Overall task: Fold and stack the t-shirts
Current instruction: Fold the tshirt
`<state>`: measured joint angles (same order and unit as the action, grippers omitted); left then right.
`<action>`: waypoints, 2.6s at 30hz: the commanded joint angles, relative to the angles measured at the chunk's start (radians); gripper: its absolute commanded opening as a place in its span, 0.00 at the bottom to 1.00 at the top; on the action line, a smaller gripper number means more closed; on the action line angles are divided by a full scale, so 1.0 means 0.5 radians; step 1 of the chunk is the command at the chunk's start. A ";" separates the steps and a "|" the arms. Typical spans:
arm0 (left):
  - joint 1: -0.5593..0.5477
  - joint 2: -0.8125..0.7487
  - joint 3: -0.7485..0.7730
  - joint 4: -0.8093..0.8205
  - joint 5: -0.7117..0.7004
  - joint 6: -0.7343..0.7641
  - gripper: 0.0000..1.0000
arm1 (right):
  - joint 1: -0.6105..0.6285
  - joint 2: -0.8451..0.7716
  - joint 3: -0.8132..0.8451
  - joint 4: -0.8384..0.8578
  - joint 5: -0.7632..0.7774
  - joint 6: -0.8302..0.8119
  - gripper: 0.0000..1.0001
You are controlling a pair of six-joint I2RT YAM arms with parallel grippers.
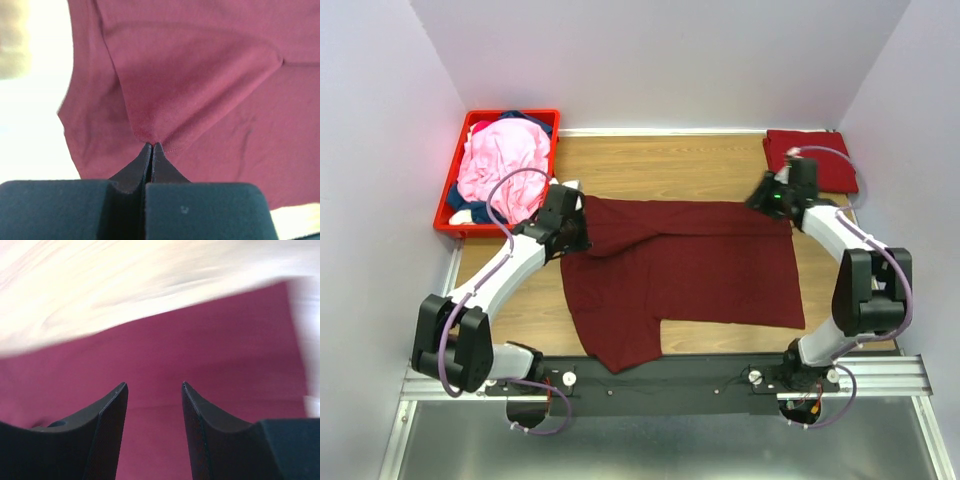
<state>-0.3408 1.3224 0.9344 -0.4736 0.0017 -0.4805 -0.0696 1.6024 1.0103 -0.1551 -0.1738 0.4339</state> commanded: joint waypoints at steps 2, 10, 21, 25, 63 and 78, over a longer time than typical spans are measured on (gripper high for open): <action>-0.045 -0.040 -0.126 0.091 0.122 -0.082 0.00 | 0.567 0.007 0.117 -0.021 -0.094 -0.269 0.54; -0.039 0.303 0.290 0.110 -0.227 0.080 0.00 | 1.246 0.228 0.200 0.031 -0.036 -0.564 0.49; 0.004 1.083 0.917 0.073 -0.460 0.206 0.00 | 1.624 0.639 0.559 0.049 -0.024 -0.748 0.44; 0.004 1.178 1.024 0.039 -0.506 0.221 0.00 | 1.685 0.789 0.697 0.049 -0.011 -0.776 0.44; 0.013 0.957 0.972 -0.056 -0.390 0.206 0.00 | 1.744 0.701 0.695 0.065 0.210 -0.733 0.01; -0.051 0.261 0.160 -0.071 -0.135 0.016 0.00 | 1.741 0.425 0.431 -0.181 0.173 -1.036 0.01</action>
<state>-0.3470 1.5249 1.0901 -0.4984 -0.1162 -0.4240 0.7975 1.8507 1.2469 -0.1703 -0.0780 -0.0185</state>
